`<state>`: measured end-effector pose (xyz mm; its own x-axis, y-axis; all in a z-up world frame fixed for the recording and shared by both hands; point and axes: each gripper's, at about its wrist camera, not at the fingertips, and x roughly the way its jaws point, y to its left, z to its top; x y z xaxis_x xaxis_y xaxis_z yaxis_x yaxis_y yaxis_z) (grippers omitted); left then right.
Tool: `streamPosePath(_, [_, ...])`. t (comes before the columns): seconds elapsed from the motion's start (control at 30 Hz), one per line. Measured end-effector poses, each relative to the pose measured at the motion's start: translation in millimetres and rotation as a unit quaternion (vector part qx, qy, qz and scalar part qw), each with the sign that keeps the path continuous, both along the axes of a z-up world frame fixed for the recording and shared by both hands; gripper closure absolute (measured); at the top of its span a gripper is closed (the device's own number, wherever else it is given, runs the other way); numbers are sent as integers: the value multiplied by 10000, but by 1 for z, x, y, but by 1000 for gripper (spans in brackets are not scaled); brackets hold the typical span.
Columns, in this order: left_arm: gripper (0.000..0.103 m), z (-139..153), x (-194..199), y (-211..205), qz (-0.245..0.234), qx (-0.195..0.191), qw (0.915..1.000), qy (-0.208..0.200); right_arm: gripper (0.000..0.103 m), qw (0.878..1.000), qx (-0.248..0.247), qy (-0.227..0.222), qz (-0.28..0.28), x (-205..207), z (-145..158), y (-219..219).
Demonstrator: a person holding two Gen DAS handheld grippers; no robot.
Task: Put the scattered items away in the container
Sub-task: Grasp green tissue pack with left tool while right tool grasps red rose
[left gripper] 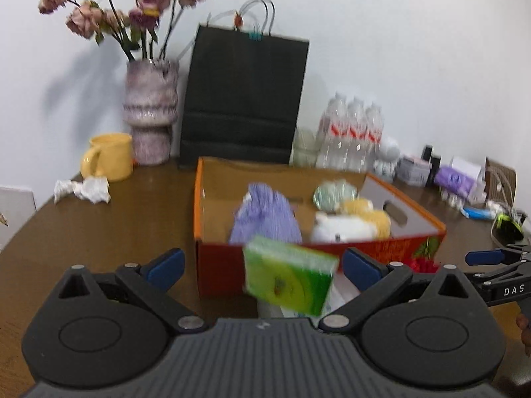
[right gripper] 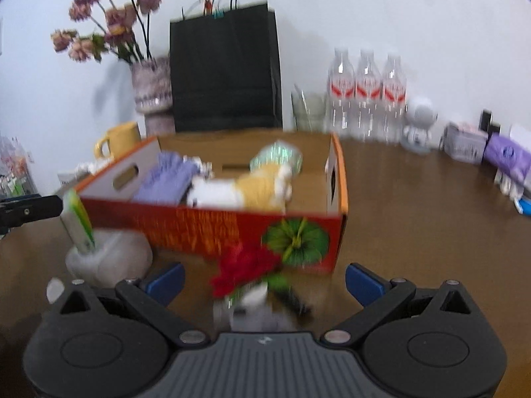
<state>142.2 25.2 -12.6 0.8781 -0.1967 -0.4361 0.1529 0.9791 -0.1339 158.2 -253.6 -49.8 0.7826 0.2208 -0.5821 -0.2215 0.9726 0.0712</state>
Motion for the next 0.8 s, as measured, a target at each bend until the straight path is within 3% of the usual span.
streamPosePath(0.2, [0, -8, 6, -12, -131, 193, 9997, 7, 0, 9994, -113, 273, -169, 4, -15, 3])
streamPosePath(0.37, [0, -15, 18, -20, -190, 253, 9994, 103, 9, 9999, -66, 147, -11, 12, -13, 8])
streamPosePath(0.47, [0, -18, 23, -24, -213, 250, 9992, 230, 18, 9997, -154, 147, 86, 22, -14, 16])
streamPosePath(0.53, [0, -20, 25, -25, -190, 264, 9992, 250, 31, 9995, -176, 209, 172, 29, -16, 19])
streamPosePath(0.6, [6, -19, 26, -25, -190, 273, 9993, 193, 38, 9992, -201, 257, 218, 34, -17, 22])
streamPosePath(0.7, [30, -19, 25, -27, -229, 294, 9991, 186, 52, 9989, -180, 295, 304, 38, -18, 25])
streamPosePath(0.73, [44, -19, 25, -26, -248, 302, 9990, 209, 57, 9989, -151, 304, 313, 38, -19, 25])
streamPosePath(0.8, [45, -19, 24, -25, -265, 242, 9991, 216, 61, 9990, -92, 314, 306, 37, -19, 24])
